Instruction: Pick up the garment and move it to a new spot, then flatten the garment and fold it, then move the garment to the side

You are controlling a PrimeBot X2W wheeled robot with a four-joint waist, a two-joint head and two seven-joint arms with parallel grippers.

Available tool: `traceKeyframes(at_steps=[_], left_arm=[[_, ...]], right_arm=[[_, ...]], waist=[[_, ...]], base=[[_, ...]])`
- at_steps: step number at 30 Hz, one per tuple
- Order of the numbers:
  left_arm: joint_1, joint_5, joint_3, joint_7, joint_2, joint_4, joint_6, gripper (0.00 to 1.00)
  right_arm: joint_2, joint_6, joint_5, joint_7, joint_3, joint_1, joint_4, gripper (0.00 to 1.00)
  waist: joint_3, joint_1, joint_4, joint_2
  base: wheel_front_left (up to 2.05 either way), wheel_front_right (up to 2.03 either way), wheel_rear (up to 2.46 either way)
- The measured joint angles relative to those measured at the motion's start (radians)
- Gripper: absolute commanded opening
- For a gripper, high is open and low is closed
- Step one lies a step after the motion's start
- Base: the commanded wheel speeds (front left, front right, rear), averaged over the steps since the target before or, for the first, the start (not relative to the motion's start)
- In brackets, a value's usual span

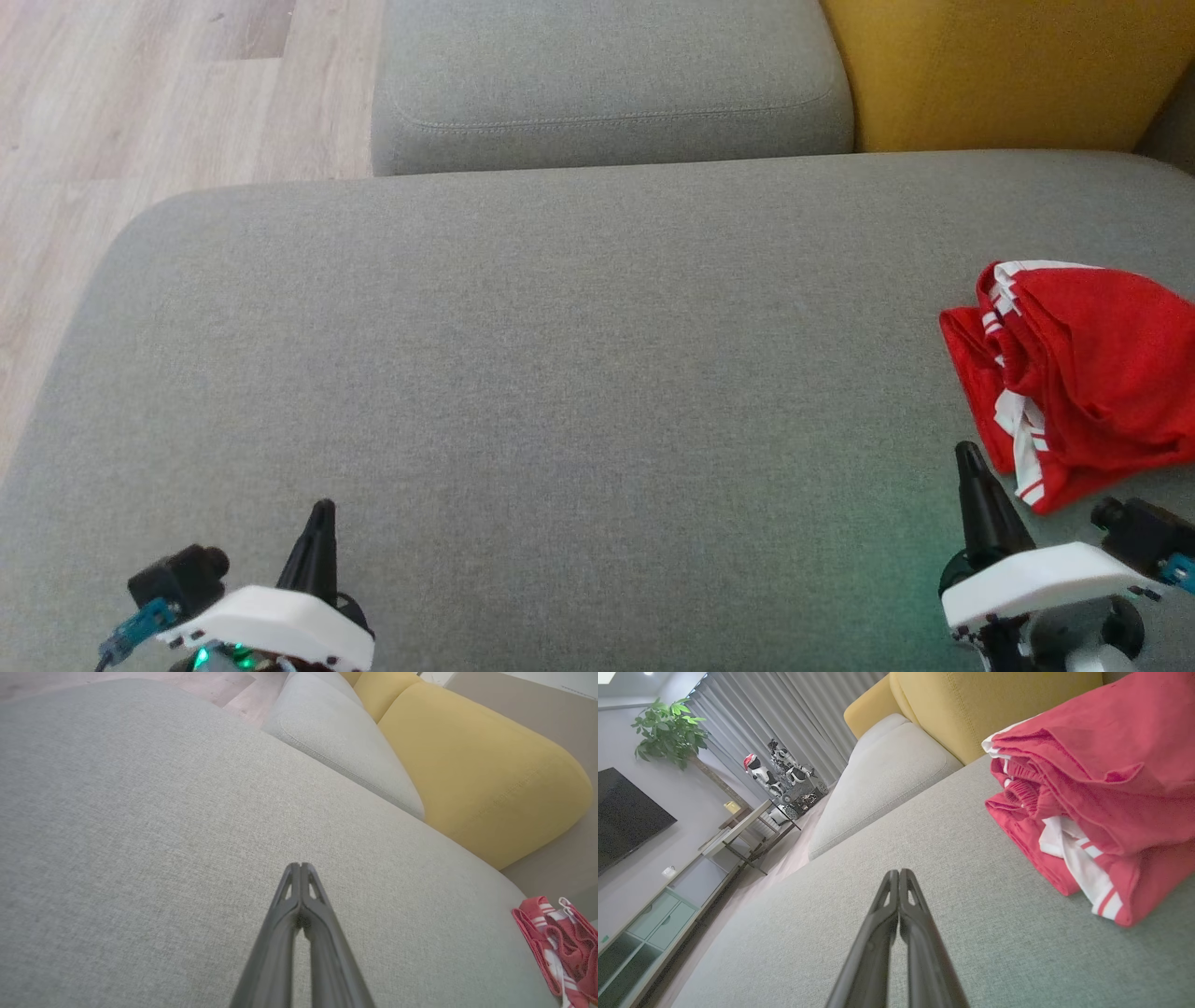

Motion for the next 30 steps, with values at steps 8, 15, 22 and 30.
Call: traceKeyframes(at_steps=[8,15,22,30], left_arm=[[-0.013,-0.099,0.021,0.019,-0.008,0.0,-0.015,0.0],[-0.022,-0.176,0.046,0.036,-0.015,0.0,-0.025,0.0],[-0.026,-0.253,0.06,0.056,-0.019,0.0,-0.035,0.0],[-0.046,-0.341,0.083,0.077,-0.023,0.001,-0.046,0.0]], right_arm=[[0.0,0.0,0.103,0.009,-0.01,-0.004,0.008,0.0],[0.0,0.0,0.185,0.013,-0.023,-0.022,0.012,0.0],[0.0,0.0,0.267,0.019,-0.03,-0.023,0.019,0.0],[0.0,0.0,0.358,0.026,-0.04,-0.044,0.025,0.0]], waist=[[0.005,0.0,-0.002,0.0],[0.009,0.0,-0.004,0.0],[0.013,0.0,-0.006,0.0],[0.018,0.0,-0.008,0.0]], base=[[0.0,0.0,0.0],[0.0,0.0,0.0],[0.0,0.0,0.0],[0.0,0.0,0.0]])
